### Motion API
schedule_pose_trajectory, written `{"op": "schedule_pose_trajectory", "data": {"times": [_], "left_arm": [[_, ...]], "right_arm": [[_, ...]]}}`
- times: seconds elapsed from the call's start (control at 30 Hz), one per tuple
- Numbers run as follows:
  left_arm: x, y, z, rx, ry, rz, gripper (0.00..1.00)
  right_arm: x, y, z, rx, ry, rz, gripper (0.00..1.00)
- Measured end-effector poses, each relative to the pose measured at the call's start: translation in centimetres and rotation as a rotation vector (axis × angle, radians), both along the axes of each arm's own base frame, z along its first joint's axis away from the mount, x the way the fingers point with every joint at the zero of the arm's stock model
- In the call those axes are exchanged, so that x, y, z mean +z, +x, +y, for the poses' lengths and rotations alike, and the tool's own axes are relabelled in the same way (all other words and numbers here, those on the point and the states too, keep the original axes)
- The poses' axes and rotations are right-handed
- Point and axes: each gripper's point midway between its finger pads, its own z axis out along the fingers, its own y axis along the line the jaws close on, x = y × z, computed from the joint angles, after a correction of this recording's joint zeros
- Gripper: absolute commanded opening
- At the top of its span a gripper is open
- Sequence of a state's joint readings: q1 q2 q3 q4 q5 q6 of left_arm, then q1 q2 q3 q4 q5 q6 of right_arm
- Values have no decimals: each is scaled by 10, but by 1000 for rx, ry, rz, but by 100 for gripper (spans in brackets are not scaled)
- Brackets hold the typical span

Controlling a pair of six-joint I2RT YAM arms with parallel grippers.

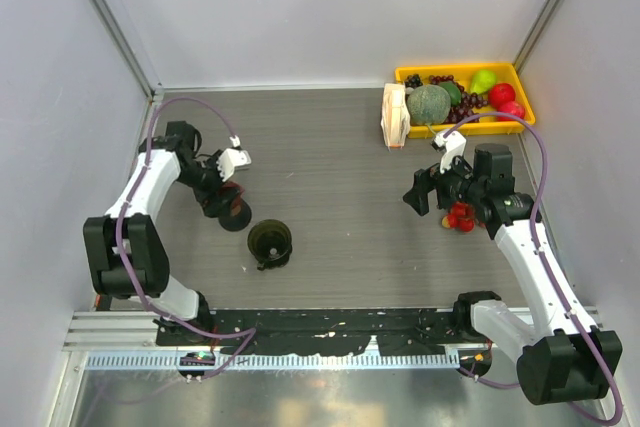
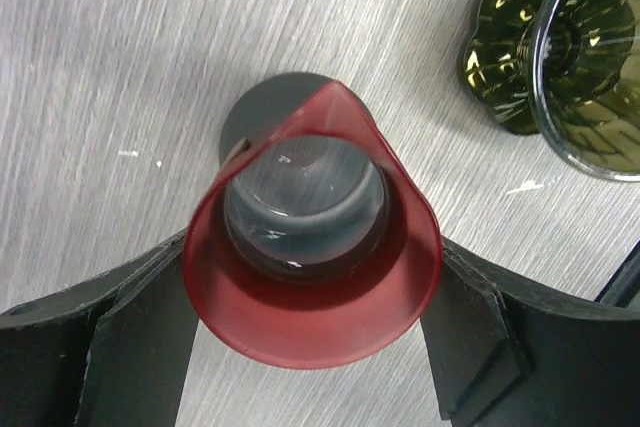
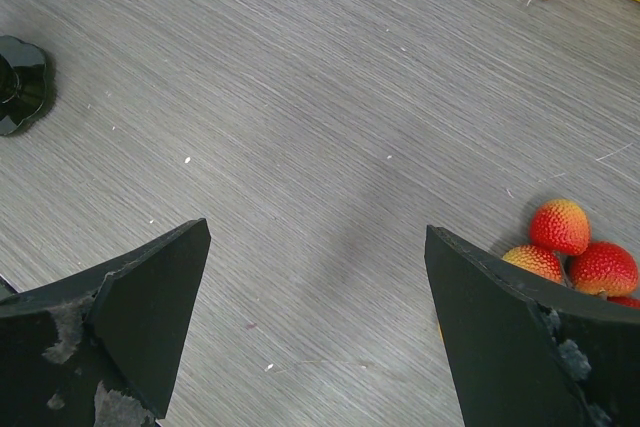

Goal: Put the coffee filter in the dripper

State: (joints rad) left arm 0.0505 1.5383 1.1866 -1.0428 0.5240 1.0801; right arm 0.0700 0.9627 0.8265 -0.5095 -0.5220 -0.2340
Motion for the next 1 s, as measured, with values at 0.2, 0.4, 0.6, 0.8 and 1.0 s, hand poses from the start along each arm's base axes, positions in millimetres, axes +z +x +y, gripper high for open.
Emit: {"op": "schedule_pose_trajectory", "data": {"times": [0.2,0.4,0.6,0.8,1.0], "left_arm": [[5,9,-32,-63,-8,-7,77],[7,18,-70,-124,-20,1,72],[15,24,-113,-171,-40,-10,71],[20,12,-172,-254,-64,-2,70],[17,-16,-217,-289,-70,37,75]], "right_arm": [[0,0,0,0,0,-1,95],[0,0,0,1,-1,-2,96],[1,0,0,2,-3,-6,95],[2,0,0,2,-3,-10,95],[5,-1,0,4,-4,-24,95]]}}
